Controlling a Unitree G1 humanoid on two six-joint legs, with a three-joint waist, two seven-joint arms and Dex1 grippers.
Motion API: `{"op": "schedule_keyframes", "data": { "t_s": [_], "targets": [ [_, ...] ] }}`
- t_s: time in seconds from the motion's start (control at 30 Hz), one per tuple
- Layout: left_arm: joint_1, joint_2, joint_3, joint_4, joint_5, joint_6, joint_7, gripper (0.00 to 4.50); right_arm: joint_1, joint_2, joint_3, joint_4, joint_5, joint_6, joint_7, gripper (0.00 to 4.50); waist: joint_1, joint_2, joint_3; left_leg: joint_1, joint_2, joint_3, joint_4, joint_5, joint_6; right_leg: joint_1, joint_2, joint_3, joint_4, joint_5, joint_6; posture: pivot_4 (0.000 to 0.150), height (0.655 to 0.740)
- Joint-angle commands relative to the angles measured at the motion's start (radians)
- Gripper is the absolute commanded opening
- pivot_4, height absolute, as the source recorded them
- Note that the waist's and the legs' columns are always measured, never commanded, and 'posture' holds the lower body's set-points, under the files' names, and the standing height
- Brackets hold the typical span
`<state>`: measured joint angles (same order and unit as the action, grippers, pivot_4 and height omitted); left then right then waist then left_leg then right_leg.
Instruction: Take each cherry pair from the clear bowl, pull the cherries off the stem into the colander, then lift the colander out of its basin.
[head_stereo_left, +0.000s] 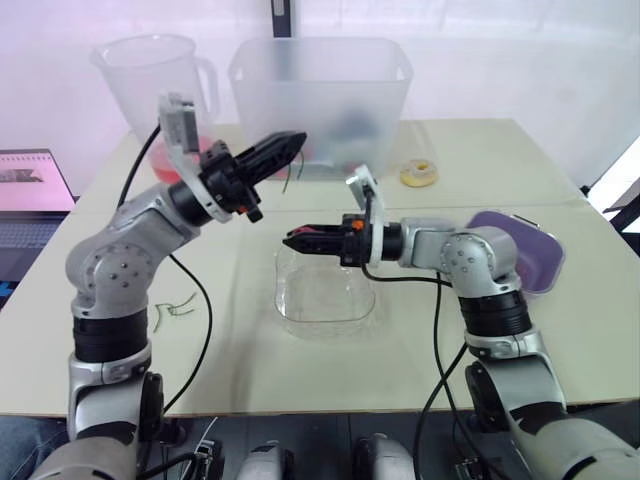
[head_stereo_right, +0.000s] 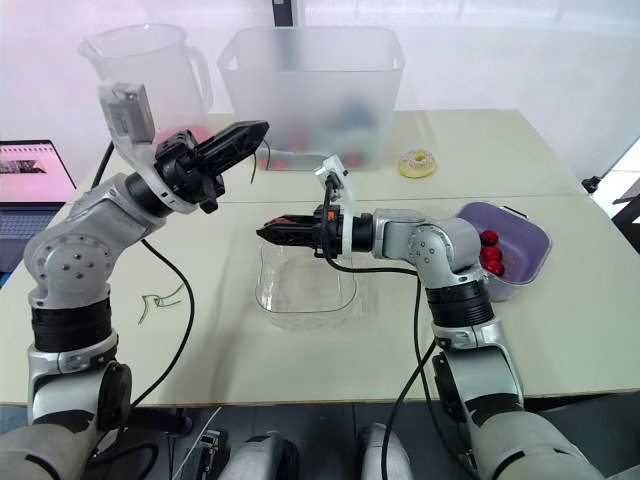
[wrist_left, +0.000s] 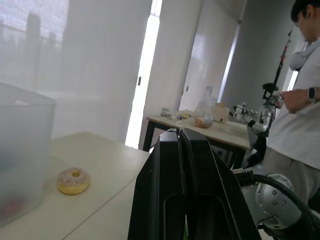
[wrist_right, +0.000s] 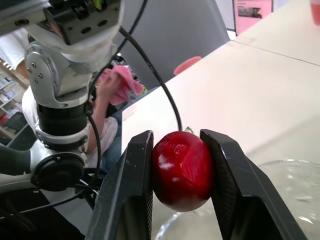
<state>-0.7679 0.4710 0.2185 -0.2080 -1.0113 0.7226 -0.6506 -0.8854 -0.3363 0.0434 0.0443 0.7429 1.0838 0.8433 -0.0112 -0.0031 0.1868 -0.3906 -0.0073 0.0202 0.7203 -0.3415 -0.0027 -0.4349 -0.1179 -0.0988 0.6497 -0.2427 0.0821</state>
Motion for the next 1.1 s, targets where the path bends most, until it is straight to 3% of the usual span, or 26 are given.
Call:
{"op": "schedule_keyframes", "data": {
  "t_s": [0.03,0.2,0.4,0.5,0.6,0.8,1.0,1.1],
  "targets": [
    [-0.003,0.012,0.026,-0.026,0.002,-0.025,-0.003,0.00,-0.018,-0.018,-0.002,-0.008,-0.007,-0.014,0.017,1.49,-0.001,0.000,0.000,0.000,0.000,0.000,0.000,0.000,0.000,0.000,0.000,0.000,0.000,0.000,0.000,0.150,0.6886],
    [-0.006,0.024,0.032,-0.018,0.005,-0.028,-0.005,0.00,-0.018,-0.093,-0.039,-0.030,-0.004,-0.010,0.033,1.49,0.002,0.000,0.000,0.000,0.000,0.000,0.000,0.000,0.000,0.000,0.000,0.000,0.000,0.000,0.000,0.150,0.6886],
    [0.051,0.082,0.076,-0.035,-0.026,-0.006,-0.017,0.00,-0.053,-0.497,-0.072,-0.002,-0.106,-0.096,0.185,1.49,0.016,0.000,0.000,-0.001,-0.001,0.000,0.000,0.000,0.001,0.000,-0.001,0.000,-0.002,0.000,0.000,0.150,0.6886],
    [0.126,0.123,0.085,-0.061,-0.031,0.009,-0.054,0.00,-0.068,-0.723,0.000,0.174,-0.284,-0.263,0.302,1.49,0.017,0.000,0.000,0.000,0.000,0.001,-0.001,0.000,0.001,0.000,0.000,0.000,-0.002,0.000,0.000,0.150,0.6886],
    [0.173,0.158,0.078,-0.072,-0.011,0.003,-0.086,0.00,-0.076,-0.810,0.067,0.319,-0.407,-0.420,0.385,1.49,0.018,-0.001,0.001,0.000,0.000,0.002,-0.001,-0.001,0.001,0.000,0.000,0.001,-0.002,0.000,0.000,0.150,0.6886],
    [0.276,0.232,0.060,-0.079,0.090,-0.042,-0.151,0.00,-0.045,-0.844,0.153,0.551,-0.601,-0.634,0.473,1.49,0.001,0.000,0.001,0.001,0.001,0.003,-0.002,0.000,0.001,0.000,0.000,0.002,-0.002,0.000,0.000,0.150,0.6886],
    [0.349,0.235,0.065,-0.112,0.115,-0.054,-0.156,0.00,-0.032,-0.779,0.141,0.665,-0.656,-0.694,0.458,1.49,0.001,0.000,0.001,0.001,0.001,0.003,-0.001,0.000,0.000,0.000,0.000,0.002,-0.002,0.000,0.000,0.150,0.6886],
    [0.373,0.232,0.065,-0.123,0.125,-0.060,-0.155,0.00,-0.030,-0.758,0.142,0.695,-0.677,-0.716,0.458,2.29,0.002,0.000,0.001,0.001,0.001,0.003,-0.001,0.000,0.000,0.000,0.000,0.002,-0.002,0.000,0.000,0.150,0.6886]
  ]
}}
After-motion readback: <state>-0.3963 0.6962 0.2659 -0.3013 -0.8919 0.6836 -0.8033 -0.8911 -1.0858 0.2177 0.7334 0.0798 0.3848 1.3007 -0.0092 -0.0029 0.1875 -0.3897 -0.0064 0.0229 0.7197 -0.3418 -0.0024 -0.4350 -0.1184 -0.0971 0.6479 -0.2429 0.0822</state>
